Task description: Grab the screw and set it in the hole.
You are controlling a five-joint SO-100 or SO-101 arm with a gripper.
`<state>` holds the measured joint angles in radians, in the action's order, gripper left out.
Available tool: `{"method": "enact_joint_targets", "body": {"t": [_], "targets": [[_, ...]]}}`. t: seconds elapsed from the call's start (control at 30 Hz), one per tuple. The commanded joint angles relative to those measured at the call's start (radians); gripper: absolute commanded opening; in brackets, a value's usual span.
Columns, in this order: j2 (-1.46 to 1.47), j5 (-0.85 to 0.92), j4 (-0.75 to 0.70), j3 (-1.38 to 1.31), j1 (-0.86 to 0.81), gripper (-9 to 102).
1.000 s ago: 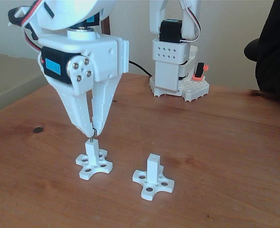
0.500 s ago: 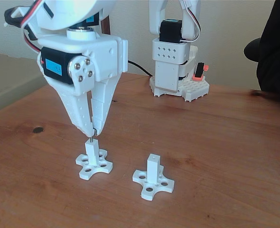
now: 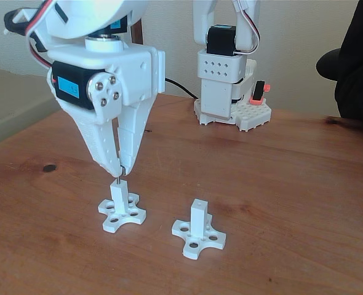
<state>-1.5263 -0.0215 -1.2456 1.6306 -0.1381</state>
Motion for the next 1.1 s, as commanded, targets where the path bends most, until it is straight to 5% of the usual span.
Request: {"method": "enact_joint_targets", "body": {"t": [0.0,1.07], "targets": [[-0.058,0.006,-0.020,-0.156,-0.008,-4],[-0.163,-0.031,-0.109,-0.089,0.153,-4]]}}
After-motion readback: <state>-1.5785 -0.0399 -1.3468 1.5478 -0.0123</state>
